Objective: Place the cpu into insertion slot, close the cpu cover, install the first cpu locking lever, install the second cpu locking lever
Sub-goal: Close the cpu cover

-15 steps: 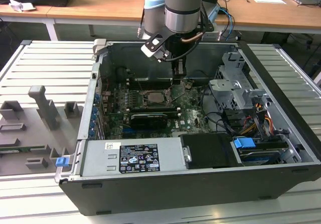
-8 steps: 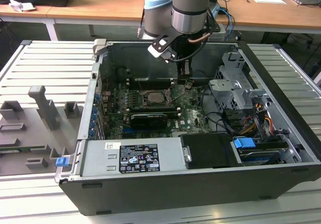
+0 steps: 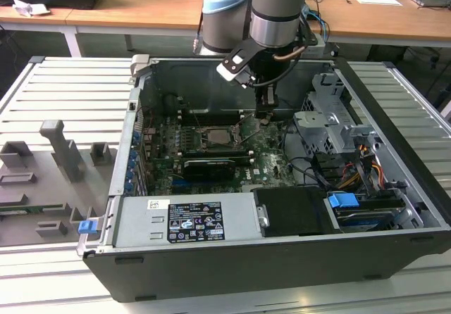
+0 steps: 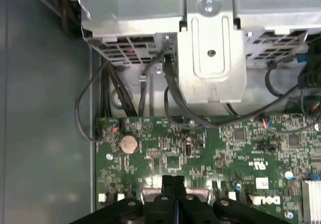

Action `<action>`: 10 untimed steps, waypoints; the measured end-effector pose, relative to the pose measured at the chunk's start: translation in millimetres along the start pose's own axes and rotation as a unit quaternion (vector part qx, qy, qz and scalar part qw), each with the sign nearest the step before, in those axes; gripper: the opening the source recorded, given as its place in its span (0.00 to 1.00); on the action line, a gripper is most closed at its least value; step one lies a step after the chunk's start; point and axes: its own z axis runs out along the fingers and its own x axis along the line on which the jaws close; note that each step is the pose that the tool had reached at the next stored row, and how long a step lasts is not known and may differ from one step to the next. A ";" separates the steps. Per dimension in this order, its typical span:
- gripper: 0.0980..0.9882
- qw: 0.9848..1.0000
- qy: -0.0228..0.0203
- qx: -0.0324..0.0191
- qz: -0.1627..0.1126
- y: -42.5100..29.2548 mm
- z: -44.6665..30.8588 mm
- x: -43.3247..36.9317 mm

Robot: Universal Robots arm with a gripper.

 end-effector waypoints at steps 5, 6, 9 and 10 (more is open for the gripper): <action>0.01 1.000 0.000 0.000 0.000 8.2 0.7 0.2; 0.01 1.000 0.000 0.000 0.000 9.2 0.8 0.3; 0.01 1.000 0.000 0.000 0.000 12.0 1.1 0.4; 0.01 1.000 0.000 0.000 0.000 12.7 1.2 0.3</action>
